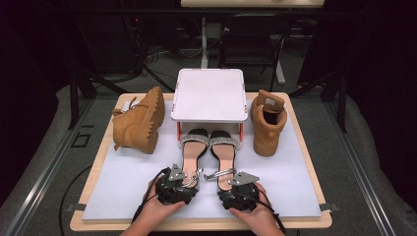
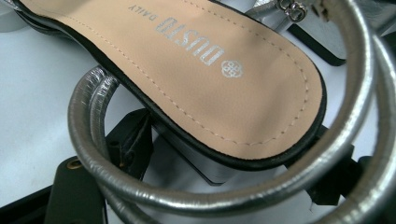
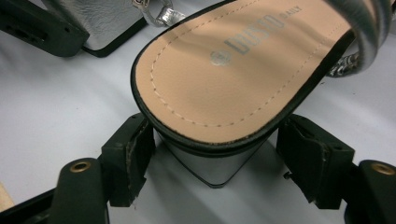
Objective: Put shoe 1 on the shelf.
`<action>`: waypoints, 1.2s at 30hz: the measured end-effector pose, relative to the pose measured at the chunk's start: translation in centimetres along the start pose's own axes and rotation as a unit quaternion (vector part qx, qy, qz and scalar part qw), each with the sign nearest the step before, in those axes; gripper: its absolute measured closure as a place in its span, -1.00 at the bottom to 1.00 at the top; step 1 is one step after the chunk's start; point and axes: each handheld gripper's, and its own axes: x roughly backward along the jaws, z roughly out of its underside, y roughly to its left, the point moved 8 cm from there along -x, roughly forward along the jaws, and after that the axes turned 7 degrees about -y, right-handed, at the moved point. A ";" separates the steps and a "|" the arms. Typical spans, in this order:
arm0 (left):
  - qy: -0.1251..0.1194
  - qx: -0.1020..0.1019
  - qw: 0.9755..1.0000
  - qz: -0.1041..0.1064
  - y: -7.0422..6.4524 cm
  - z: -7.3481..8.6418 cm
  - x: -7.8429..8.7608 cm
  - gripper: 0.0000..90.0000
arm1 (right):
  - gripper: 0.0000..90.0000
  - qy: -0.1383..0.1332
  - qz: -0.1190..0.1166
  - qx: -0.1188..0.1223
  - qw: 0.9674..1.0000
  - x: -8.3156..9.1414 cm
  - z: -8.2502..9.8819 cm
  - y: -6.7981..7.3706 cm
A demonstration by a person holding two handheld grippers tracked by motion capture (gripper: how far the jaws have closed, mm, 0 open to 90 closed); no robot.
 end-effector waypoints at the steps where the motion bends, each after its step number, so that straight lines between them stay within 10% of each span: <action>1: 0.000 0.000 1.000 0.000 0.0 0.0 0.0 -0.37 | -0.38 0.000 -0.001 0.000 1.000 0.0 0.0 0.0; 36: -0.015 0.036 0.999 0.034 1.9 -3.1 0.9 -0.36 | -0.37 -0.031 -0.017 -0.033 0.999 0.4 -3.0 -1.1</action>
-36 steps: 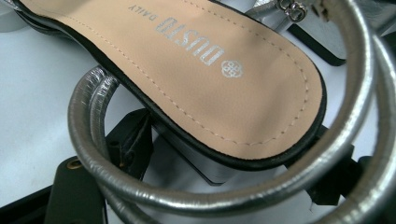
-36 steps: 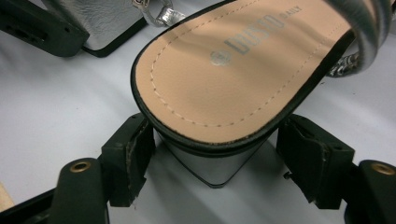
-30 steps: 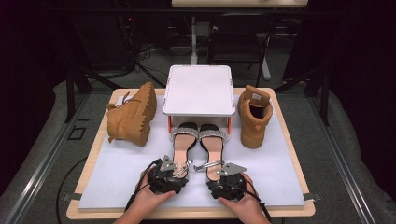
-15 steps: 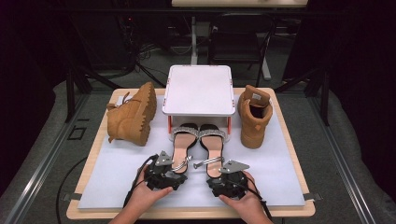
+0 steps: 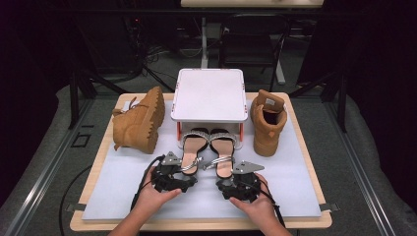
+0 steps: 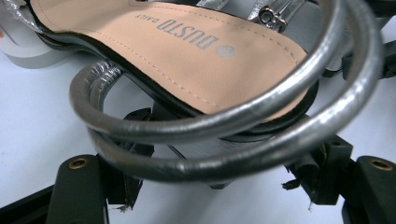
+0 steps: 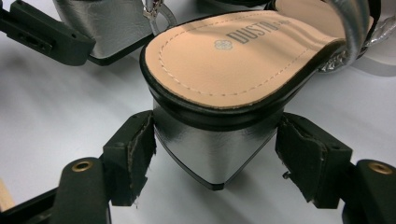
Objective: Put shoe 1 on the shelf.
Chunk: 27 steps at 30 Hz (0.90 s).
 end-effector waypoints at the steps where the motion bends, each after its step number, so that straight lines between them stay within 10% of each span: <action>1: 0.000 -0.001 1.000 -0.001 0.1 -0.1 -0.1 -0.36 | -0.37 0.000 0.001 -0.001 1.000 -0.1 -0.1 0.0; 18: 0.009 -0.001 1.000 -0.011 2.1 -1.5 -2.0 -0.36 | -0.36 0.014 0.001 -0.003 1.000 -1.9 -1.1 -1.6; 27: 0.016 -0.013 0.999 -0.025 2.4 -0.8 -3.0 -0.36 | -0.37 0.036 0.024 0.039 0.998 -3.4 -0.4 -1.9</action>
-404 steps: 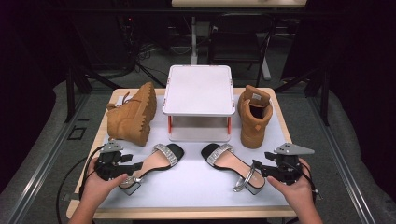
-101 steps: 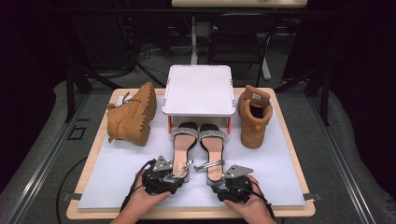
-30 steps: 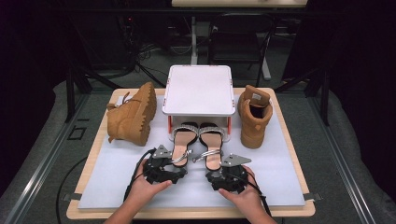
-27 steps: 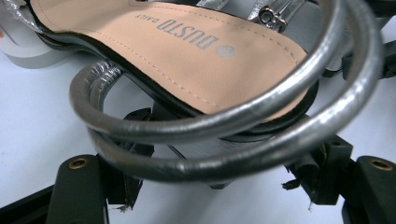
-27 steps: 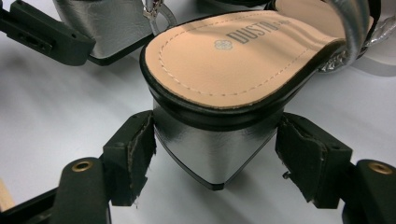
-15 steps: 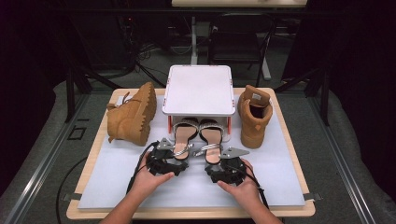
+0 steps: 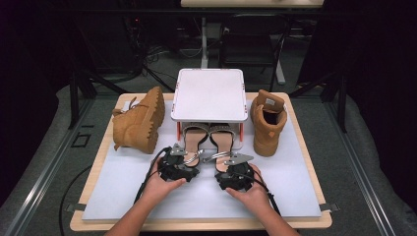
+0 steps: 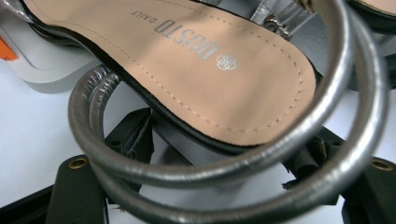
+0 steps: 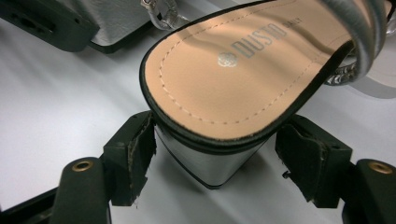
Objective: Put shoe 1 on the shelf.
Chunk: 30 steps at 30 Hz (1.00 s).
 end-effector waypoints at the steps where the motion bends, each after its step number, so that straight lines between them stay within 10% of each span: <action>1: 0.002 -0.001 1.000 0.000 0.0 0.1 -0.1 -0.36 | -0.37 -0.001 0.004 0.002 1.000 -0.1 0.1 0.0; 7: 0.016 -0.011 1.000 -0.016 -0.1 0.8 -0.4 -0.35 | -0.36 -0.001 0.008 0.000 1.000 -0.3 0.5 0.1; 17: -0.020 0.037 0.999 -0.021 -0.4 1.8 1.7 -0.26 | -0.22 -0.006 0.012 -0.021 1.000 1.0 1.3 0.2; 25: -0.053 0.042 0.997 -0.029 -1.7 1.3 3.7 0.27 | 0.39 -0.038 -0.006 -0.089 0.995 4.0 0.9 0.8; 30: -0.047 0.059 0.997 -0.024 -1.9 1.7 3.6 0.70 | 0.78 -0.046 -0.015 -0.078 0.996 4.1 0.4 1.7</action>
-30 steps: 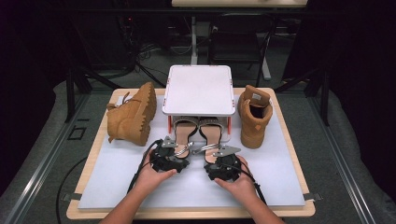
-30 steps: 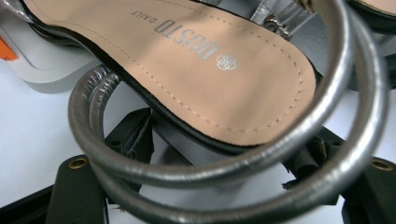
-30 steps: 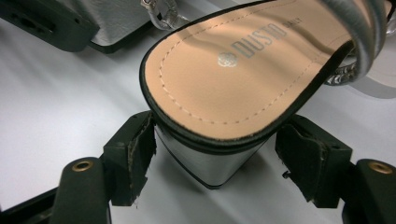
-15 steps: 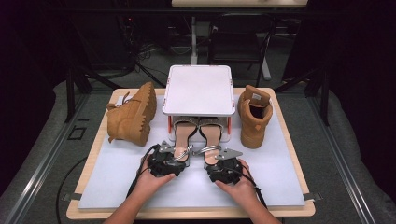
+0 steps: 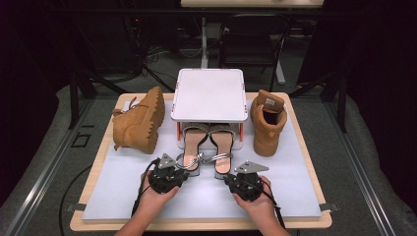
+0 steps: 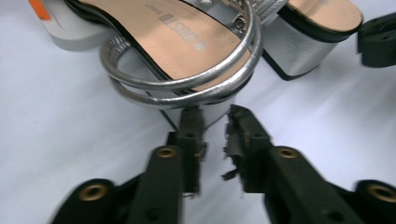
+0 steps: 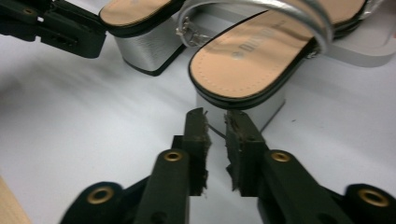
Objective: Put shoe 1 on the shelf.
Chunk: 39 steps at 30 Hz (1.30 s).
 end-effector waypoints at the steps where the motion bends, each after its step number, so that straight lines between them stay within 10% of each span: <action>1: 0.003 0.001 1.000 0.004 -0.1 0.0 0.0 0.76 | 0.84 -0.001 0.000 0.000 1.000 -0.1 0.0 0.2; 6: 0.007 -0.006 1.000 -0.001 -0.4 0.0 -0.7 1.00 | 1.00 0.004 -0.004 0.000 1.000 -1.0 0.1 0.5; 39: -0.037 0.013 0.999 -0.031 0.5 -2.9 -1.2 1.00 | 1.00 -0.042 0.034 -0.021 0.998 -0.8 -2.9 -1.1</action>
